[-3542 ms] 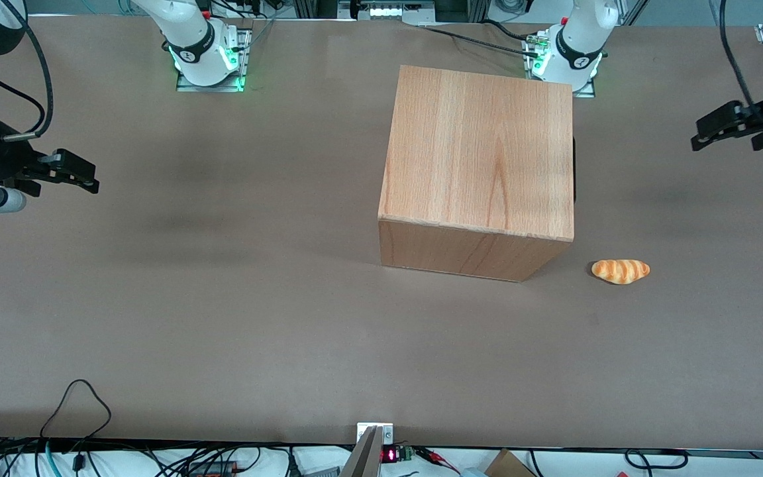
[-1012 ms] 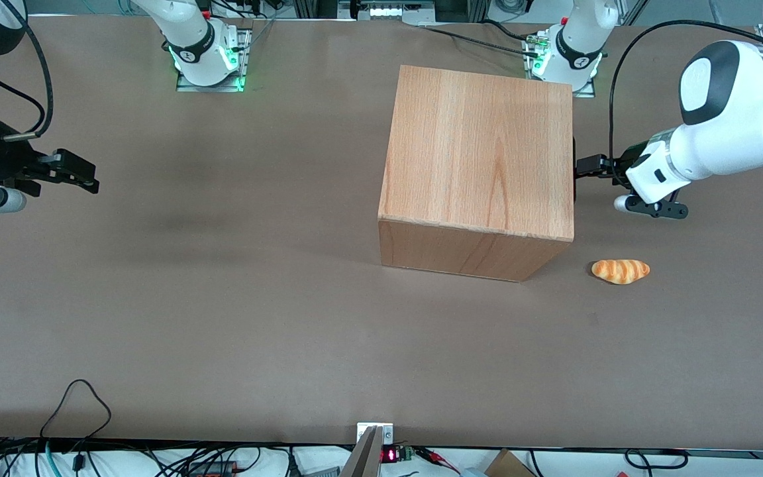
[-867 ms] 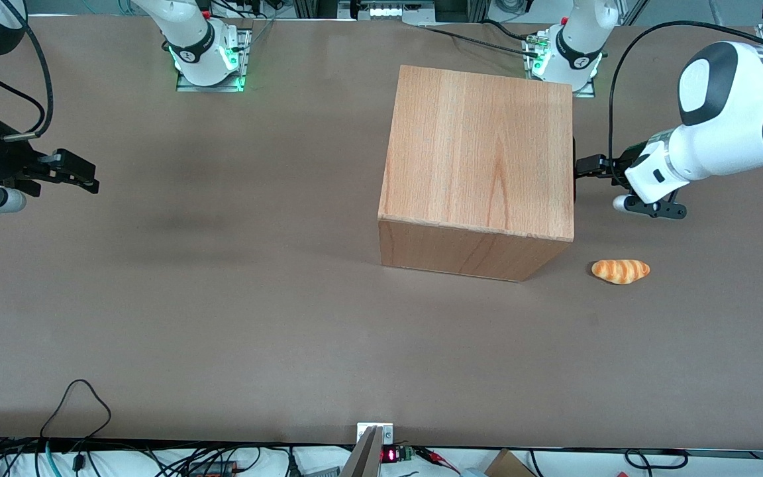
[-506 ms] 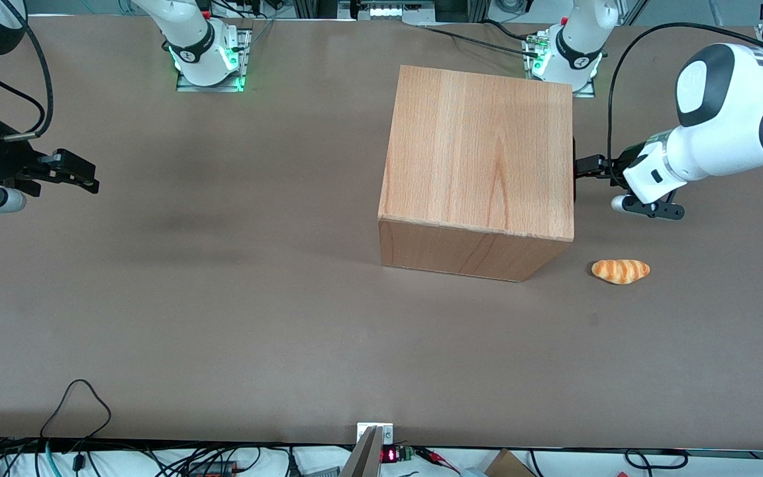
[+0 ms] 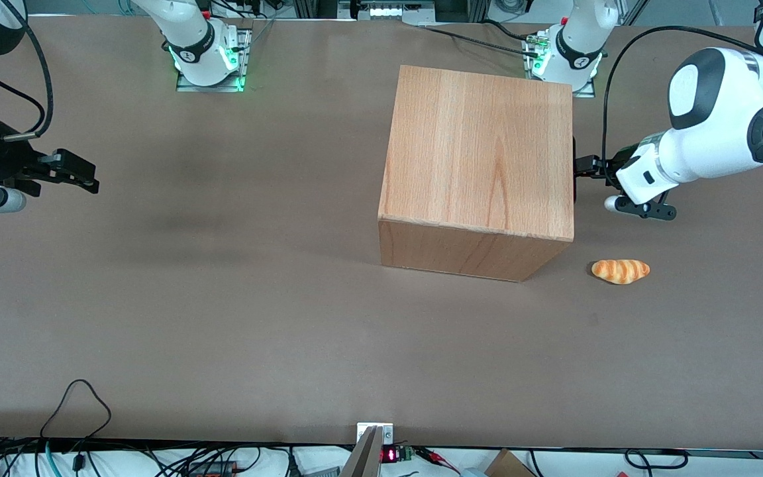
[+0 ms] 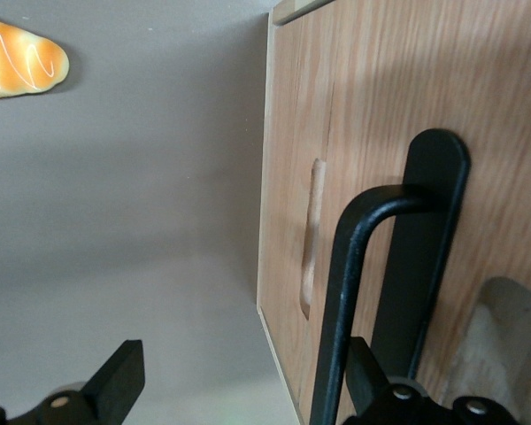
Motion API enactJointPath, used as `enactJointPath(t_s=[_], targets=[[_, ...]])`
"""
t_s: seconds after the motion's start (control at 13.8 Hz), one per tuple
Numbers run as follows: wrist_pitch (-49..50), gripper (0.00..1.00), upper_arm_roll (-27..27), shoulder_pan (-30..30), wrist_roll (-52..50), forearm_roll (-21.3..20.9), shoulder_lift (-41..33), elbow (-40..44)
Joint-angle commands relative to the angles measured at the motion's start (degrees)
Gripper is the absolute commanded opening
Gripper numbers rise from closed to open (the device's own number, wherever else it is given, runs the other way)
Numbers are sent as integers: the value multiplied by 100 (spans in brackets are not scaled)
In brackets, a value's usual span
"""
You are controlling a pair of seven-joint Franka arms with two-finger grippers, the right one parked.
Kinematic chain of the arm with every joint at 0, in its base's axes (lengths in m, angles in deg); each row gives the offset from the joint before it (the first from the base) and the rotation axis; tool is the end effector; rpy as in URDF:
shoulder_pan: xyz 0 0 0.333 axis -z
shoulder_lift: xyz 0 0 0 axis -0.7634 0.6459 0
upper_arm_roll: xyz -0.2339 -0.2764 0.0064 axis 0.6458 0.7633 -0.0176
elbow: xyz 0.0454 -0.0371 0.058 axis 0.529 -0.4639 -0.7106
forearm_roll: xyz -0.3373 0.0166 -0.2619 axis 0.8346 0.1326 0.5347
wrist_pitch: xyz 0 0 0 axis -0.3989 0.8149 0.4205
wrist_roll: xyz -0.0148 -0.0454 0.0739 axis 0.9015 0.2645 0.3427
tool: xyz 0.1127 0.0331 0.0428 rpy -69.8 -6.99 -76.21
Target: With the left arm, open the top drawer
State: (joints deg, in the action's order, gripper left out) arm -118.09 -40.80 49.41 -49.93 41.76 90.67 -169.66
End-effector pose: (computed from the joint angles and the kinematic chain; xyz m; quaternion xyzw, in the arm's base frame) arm 0.5441 -0.0639 0.4093 0.9824 -0.0400 -0.1385 0.1190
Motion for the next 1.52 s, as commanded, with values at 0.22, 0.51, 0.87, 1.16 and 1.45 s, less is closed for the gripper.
enactJointPath(t_s=[0.22, 0.51, 0.87, 1.16, 1.45], targets=[[-182, 100, 26, 18, 160, 128, 26, -138], [-182, 100, 26, -35, 169, 58, 35, -94], [-182, 100, 8, -61, 169, -109, 35, -76], [-191, 100, -44, -70, 160, -372, 35, -41], [-226, 100, -36, -281, 169, -610, 35, 38]])
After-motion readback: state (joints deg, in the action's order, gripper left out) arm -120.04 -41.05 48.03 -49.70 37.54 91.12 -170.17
